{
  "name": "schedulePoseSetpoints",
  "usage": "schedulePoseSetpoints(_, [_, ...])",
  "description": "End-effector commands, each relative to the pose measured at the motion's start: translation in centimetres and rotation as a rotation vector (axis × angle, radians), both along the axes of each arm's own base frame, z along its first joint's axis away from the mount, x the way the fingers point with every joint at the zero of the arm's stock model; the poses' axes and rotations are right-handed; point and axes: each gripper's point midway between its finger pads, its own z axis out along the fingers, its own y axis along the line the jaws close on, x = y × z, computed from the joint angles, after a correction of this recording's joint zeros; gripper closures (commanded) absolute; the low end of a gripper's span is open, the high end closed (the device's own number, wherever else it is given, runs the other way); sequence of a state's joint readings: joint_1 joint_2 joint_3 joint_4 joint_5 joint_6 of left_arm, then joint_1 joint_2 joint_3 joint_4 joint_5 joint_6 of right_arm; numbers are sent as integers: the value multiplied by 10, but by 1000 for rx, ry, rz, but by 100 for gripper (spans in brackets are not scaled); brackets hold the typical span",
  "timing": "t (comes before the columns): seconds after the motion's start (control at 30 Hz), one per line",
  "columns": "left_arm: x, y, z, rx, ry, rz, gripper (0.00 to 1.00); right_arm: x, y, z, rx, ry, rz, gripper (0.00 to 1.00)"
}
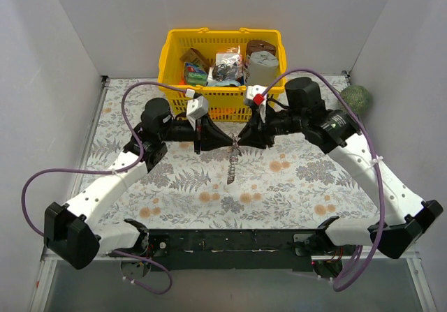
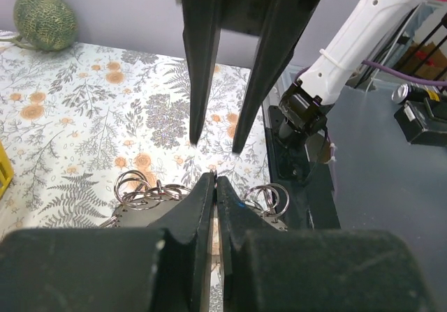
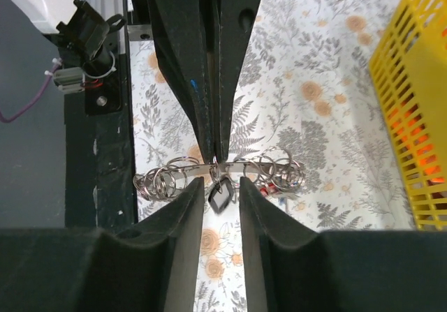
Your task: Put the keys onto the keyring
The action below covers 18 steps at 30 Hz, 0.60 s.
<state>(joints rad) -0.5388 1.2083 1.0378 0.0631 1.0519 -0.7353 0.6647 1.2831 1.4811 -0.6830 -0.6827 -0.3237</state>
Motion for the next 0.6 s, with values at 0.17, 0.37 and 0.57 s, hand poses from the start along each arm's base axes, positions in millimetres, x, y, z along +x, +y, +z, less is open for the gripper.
schedulePoseSetpoints(0.17, [-14,7,53,-246,-90,35,100,7,-14,48,164,-112,-49,45])
schedulePoseSetpoints(0.37, [-25,16,73,-386,-125,47,100,-2,-16,59,233,-95,15,41])
schedulePoseSetpoints(0.57, [-38,26,82,-525,-151,35,100,-15,-11,65,278,-75,90,38])
